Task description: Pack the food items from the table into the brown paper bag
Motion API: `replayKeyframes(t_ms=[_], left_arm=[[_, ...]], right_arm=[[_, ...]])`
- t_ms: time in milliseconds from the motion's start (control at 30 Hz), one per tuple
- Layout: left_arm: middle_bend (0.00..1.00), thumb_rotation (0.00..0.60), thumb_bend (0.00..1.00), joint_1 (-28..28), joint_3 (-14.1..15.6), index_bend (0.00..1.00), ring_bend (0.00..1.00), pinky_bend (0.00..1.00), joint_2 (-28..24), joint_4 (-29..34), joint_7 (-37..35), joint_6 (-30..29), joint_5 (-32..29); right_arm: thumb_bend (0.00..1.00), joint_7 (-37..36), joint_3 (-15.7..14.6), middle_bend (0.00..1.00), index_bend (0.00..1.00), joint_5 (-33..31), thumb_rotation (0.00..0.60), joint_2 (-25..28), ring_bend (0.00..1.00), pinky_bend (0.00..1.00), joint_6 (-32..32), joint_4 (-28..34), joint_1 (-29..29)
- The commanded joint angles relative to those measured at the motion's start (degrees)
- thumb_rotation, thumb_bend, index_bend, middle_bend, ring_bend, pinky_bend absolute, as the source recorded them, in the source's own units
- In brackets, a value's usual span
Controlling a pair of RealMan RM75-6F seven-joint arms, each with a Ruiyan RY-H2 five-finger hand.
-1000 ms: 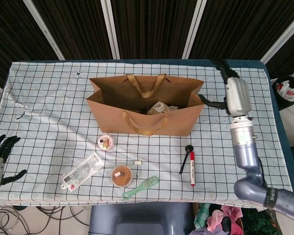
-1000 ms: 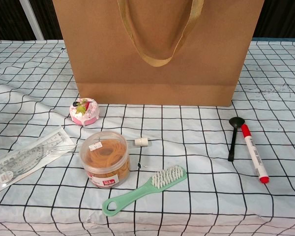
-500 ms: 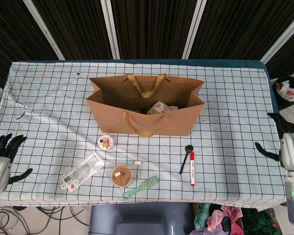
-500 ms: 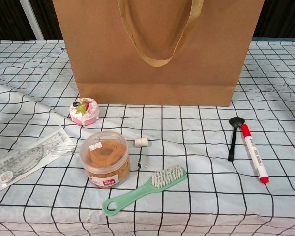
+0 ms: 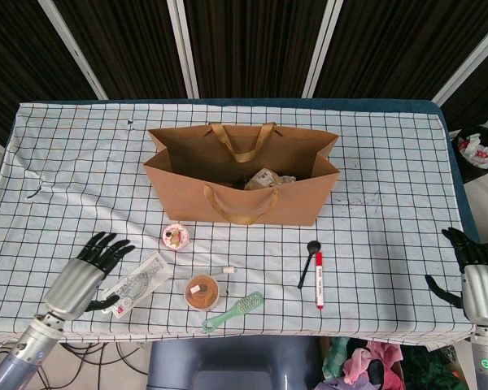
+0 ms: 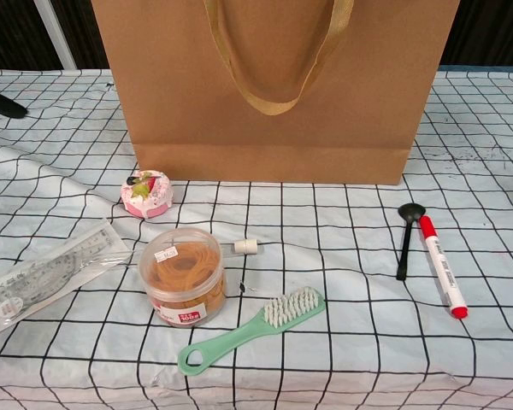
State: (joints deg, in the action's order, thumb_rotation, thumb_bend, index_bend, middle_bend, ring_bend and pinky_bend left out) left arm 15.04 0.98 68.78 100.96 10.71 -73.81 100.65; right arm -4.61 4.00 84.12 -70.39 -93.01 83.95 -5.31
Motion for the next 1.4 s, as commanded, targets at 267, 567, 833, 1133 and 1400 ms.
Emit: replayKeyframes(t_ms=[267,567,833,1133,1400], left_arm=[[0.08,0.6,0.0,8.3,-2.8,0.1,0.0,0.05,9.2,6.4,13.2,15.2,-9.7],[0.08,0.6,0.0,11.9,-4.2,0.1,0.0,0.05,15.2,4.4,16.9,18.4,-13.6],[0.1,0.6,0.0,15.2,-3.9,0.1,0.03,0.09,19.3,0.9,19.1,21.8,-15.5],[0.16,0.6,0.04,17.1,-3.4,0.15,0.09,0.15,22.7,-3.2,20.7,22.5,-15.6],[0.23,0.6,0.11,17.4,-2.8,0.18,0.16,0.21,23.1,-4.6,21.1,21.5,-15.8]], right_arm=[[0.15,10.5,-1.3,0.11,0.14,2.8,0.6,-1.4,0.18,0.22,1.9,-1.2,-0.5],[0.15,10.7,-1.3,0.11,0.14,3.5,0.6,-1.8,0.18,0.22,2.4,0.3,-0.3],[0.15,10.0,-1.0,0.11,0.14,3.1,0.6,-1.8,0.18,0.22,3.4,0.3,-0.2],[0.15,8.0,-0.9,0.11,0.14,3.1,0.6,-1.5,0.18,0.22,4.1,0.2,-0.2],[0.15,7.7,-1.0,0.11,0.14,3.0,0.6,-2.0,0.18,0.22,5.3,-0.5,-0.5]])
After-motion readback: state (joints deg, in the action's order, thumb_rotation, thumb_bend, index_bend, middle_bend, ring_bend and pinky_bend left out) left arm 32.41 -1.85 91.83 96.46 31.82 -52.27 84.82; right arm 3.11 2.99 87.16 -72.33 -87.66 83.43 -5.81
